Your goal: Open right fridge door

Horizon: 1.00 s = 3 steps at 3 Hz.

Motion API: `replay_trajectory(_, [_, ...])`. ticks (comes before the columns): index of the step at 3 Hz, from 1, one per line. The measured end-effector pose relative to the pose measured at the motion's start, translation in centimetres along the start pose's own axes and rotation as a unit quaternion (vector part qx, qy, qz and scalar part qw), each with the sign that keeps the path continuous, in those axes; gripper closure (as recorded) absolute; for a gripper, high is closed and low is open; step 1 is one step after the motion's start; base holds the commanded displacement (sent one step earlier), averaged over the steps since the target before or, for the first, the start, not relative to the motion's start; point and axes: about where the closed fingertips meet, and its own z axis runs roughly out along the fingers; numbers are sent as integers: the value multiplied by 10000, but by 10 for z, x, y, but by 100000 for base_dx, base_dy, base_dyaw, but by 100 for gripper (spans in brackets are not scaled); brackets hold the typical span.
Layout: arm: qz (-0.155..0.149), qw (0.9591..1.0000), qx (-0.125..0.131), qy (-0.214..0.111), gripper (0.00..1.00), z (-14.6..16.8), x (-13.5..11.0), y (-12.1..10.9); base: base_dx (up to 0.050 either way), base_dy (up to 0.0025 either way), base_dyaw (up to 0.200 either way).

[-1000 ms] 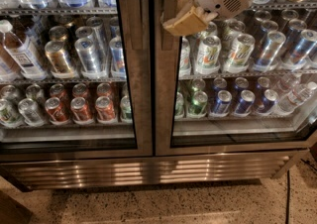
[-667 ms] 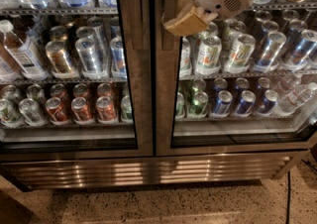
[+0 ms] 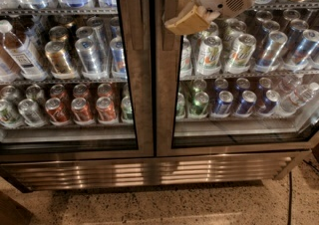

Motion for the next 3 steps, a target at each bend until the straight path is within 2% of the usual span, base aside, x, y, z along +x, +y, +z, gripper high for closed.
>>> replay_trajectory(3, [-106,9999,5,-52,100,-3,-2,-1,0,0,0])
